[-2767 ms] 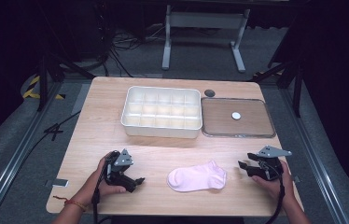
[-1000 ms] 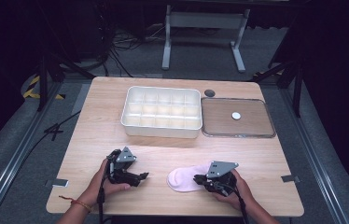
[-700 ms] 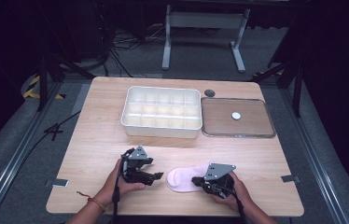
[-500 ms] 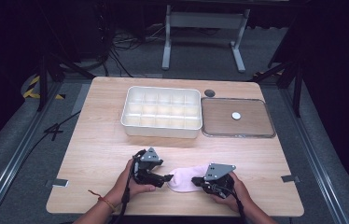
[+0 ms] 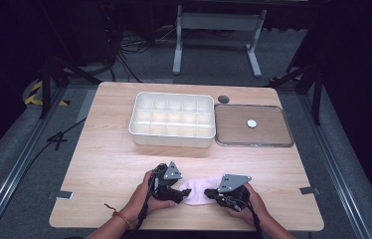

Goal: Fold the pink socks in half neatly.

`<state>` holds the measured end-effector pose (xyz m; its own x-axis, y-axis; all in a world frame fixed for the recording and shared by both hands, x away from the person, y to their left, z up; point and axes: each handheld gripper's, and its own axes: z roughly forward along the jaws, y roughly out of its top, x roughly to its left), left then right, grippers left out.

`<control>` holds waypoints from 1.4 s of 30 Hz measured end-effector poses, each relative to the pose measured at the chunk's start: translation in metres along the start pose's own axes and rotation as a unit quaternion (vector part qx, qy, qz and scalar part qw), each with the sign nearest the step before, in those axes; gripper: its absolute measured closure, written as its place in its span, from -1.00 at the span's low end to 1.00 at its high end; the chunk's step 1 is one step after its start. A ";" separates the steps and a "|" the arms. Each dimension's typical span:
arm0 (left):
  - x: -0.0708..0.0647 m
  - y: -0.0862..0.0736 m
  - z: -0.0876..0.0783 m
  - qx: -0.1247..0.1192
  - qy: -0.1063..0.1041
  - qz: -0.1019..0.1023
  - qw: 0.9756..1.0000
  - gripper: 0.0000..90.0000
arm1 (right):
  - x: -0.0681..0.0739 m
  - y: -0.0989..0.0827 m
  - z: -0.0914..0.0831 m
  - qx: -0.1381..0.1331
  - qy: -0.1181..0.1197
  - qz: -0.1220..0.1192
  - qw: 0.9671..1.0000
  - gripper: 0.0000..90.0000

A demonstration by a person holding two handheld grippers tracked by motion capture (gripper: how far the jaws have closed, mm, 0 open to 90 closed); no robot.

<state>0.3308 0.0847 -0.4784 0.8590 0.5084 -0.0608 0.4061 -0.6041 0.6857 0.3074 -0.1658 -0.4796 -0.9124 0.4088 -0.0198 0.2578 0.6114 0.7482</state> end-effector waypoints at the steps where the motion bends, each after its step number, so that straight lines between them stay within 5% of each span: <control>1: 0.000 0.000 0.000 -0.002 -0.003 0.006 1.000 -0.20 | 0.000 0.000 0.000 -0.001 -0.001 -0.003 1.000 0.95; 9: -0.004 0.004 0.000 0.001 -0.023 -0.002 1.000 0.41 | 0.002 0.000 0.000 0.001 -0.008 -0.005 1.000 0.95; 15: -0.004 0.005 0.002 0.001 -0.034 -0.018 0.999 0.63 | 0.003 0.000 0.000 0.002 -0.009 -0.005 1.000 0.95; 20: -0.002 0.005 0.002 0.001 -0.044 -0.008 0.999 0.77 | 0.003 0.000 0.000 0.001 -0.011 -0.001 1.000 0.95; 27: 0.008 0.002 -0.003 -0.005 -0.058 -0.029 0.998 0.85 | 0.005 0.005 0.004 0.007 -0.015 0.006 1.000 0.95; 33: 0.014 0.002 -0.017 -0.044 -0.071 -0.050 0.995 0.85 | 0.009 0.012 0.011 0.011 -0.022 0.009 1.000 0.95; 42: 0.012 0.006 -0.025 -0.070 -0.083 -0.042 0.993 0.84 | 0.010 0.022 0.022 0.009 -0.014 0.015 1.000 0.95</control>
<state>0.3361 0.1024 -0.4565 0.8678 0.4385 -0.2336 0.4418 -0.4658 0.7667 0.3114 -0.1331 -0.4780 -0.8951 0.4455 -0.0163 0.2904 0.6105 0.7369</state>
